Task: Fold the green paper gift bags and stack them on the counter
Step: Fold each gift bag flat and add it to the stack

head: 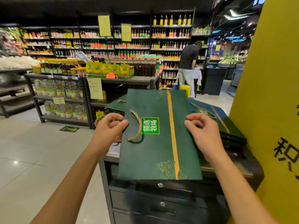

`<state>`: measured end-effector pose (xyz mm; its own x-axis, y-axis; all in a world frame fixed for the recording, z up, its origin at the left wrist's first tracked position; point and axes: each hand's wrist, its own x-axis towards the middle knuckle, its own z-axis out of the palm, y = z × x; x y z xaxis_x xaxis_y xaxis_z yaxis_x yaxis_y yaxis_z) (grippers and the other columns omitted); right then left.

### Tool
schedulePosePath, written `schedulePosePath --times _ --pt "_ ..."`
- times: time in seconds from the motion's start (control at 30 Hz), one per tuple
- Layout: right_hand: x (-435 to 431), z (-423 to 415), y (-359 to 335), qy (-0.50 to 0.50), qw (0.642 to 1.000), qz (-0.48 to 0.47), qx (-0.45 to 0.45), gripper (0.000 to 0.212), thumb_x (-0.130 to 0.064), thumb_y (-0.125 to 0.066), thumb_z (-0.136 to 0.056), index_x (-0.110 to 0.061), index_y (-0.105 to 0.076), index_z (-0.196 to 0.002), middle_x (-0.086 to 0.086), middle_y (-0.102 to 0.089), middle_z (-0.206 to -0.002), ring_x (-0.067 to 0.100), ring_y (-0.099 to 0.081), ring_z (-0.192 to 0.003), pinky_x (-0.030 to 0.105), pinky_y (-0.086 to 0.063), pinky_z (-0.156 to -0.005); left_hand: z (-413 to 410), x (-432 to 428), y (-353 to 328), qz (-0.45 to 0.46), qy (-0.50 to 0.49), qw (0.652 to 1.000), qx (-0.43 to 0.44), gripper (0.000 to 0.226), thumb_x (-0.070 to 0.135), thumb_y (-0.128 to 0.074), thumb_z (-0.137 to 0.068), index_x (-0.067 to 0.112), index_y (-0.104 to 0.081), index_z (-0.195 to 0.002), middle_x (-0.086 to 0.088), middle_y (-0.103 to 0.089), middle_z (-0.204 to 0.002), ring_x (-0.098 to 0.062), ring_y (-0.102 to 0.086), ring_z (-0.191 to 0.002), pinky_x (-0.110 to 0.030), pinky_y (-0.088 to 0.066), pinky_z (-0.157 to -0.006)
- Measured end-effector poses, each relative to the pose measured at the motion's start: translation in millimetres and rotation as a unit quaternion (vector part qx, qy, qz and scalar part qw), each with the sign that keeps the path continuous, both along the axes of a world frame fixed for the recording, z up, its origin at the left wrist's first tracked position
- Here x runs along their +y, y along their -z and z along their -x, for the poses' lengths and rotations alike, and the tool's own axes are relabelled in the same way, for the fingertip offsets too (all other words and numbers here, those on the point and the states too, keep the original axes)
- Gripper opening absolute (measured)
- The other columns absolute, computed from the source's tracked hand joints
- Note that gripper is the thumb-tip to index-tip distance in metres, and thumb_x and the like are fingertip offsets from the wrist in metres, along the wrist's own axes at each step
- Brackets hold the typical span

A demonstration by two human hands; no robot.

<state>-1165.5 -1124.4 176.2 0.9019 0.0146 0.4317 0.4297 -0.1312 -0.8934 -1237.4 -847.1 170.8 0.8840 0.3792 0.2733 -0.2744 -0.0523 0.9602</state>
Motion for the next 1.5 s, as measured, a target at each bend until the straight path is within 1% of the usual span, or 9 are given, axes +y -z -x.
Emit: schedulePosePath --times 0.1,0.2,0.3,0.5,0.73,0.9,1.07,1.3,1.5 --pt "1 -5 18 0.030 0.997 0.077 -0.009 0.010 -0.016 -0.071 -0.093 -0.024 -0.067 -0.096 -0.002 -0.070 -0.083 0.012 -0.066 -0.075 0.028 -0.053 -0.072 -9 -1 16 0.014 0.018 0.998 0.056 0.015 0.014 -0.062 -0.100 0.012 -0.063 -0.115 -0.001 -0.076 -0.083 -0.010 -0.064 -0.056 -0.024 -0.053 -0.051" --pt "0 -8 29 0.059 0.977 0.198 -0.047 0.008 -0.022 -0.068 -0.096 -0.024 -0.064 -0.102 -0.009 -0.067 -0.086 0.013 -0.064 -0.070 0.019 -0.047 -0.065 -17 1 30 -0.012 0.048 0.995 0.088 0.019 0.017 -0.058 -0.103 0.013 -0.068 -0.118 -0.010 -0.078 -0.104 -0.017 -0.073 -0.080 -0.030 -0.058 -0.066" --pt "1 -9 36 0.069 0.952 0.283 -0.092 0.010 -0.025 -0.065 -0.098 -0.024 -0.059 -0.107 -0.011 -0.061 -0.083 0.006 -0.056 -0.066 0.022 -0.041 -0.061 -19 3 38 -0.032 0.064 0.991 0.117 0.017 0.017 -0.057 -0.103 0.009 -0.068 -0.113 -0.010 -0.077 -0.103 -0.018 -0.074 -0.086 -0.029 -0.056 -0.067" --pt "13 -12 49 0.145 0.917 0.344 -0.142 0.017 -0.026 -0.071 -0.093 -0.020 -0.066 -0.109 -0.004 -0.049 -0.106 0.013 -0.051 -0.096 0.028 -0.046 -0.074 -20 8 47 -0.023 0.075 0.992 0.102 0.015 0.012 -0.057 -0.102 0.003 -0.064 -0.112 -0.010 -0.078 -0.099 -0.020 -0.076 -0.085 -0.026 -0.058 -0.060" --pt "75 -4 51 -0.013 0.940 0.307 -0.148 0.037 -0.047 -0.065 -0.094 -0.024 -0.066 -0.123 -0.009 -0.058 -0.113 0.010 -0.052 -0.109 0.031 -0.047 -0.094 -22 13 50 -0.062 0.088 0.988 0.112 0.017 0.016 -0.058 -0.102 0.002 -0.061 -0.111 -0.010 -0.077 -0.096 -0.020 -0.075 -0.084 -0.029 -0.059 -0.062" --pt "118 -2 50 -0.014 0.934 0.325 -0.146 0.056 -0.069 -0.063 -0.086 -0.031 -0.066 -0.127 -0.010 -0.057 -0.112 0.013 -0.050 -0.108 0.034 -0.043 -0.094 -22 14 49 -0.069 0.102 0.987 0.105 0.019 0.018 -0.065 -0.098 0.002 -0.060 -0.108 -0.016 -0.076 -0.095 -0.027 -0.075 -0.084 -0.035 -0.061 -0.065" --pt "133 -8 55 0.012 0.940 0.304 -0.156 0.020 -0.036 -0.070 -0.092 -0.031 -0.071 -0.112 -0.009 -0.059 -0.106 0.013 -0.055 -0.101 0.041 -0.047 -0.091 -23 14 53 -0.069 0.099 0.989 0.088 0.006 0.010 -0.059 -0.101 0.005 -0.059 -0.103 -0.007 -0.076 -0.087 -0.020 -0.075 -0.084 -0.029 -0.059 -0.064" --pt "132 -12 64 0.010 0.963 0.206 -0.173 0.002 -0.029 -0.074 -0.090 -0.029 -0.075 -0.091 -0.012 -0.062 -0.090 0.012 -0.060 -0.083 0.045 -0.053 -0.076 -22 12 52 -0.068 0.098 0.990 0.082 0.008 0.012 -0.059 -0.101 0.006 -0.061 -0.106 -0.007 -0.077 -0.091 -0.020 -0.075 -0.085 -0.026 -0.058 -0.063" --pt "118 -4 53 -0.058 0.994 0.052 -0.075 0.012 -0.008 -0.071 -0.084 -0.018 -0.068 -0.078 -0.003 -0.063 -0.078 0.007 -0.052 -0.066 0.021 -0.046 -0.060 -22 11 51 -0.058 0.097 0.990 0.089 0.011 0.010 -0.057 -0.102 0.005 -0.063 -0.110 -0.003 -0.078 -0.091 -0.016 -0.076 -0.084 -0.023 -0.058 -0.061"
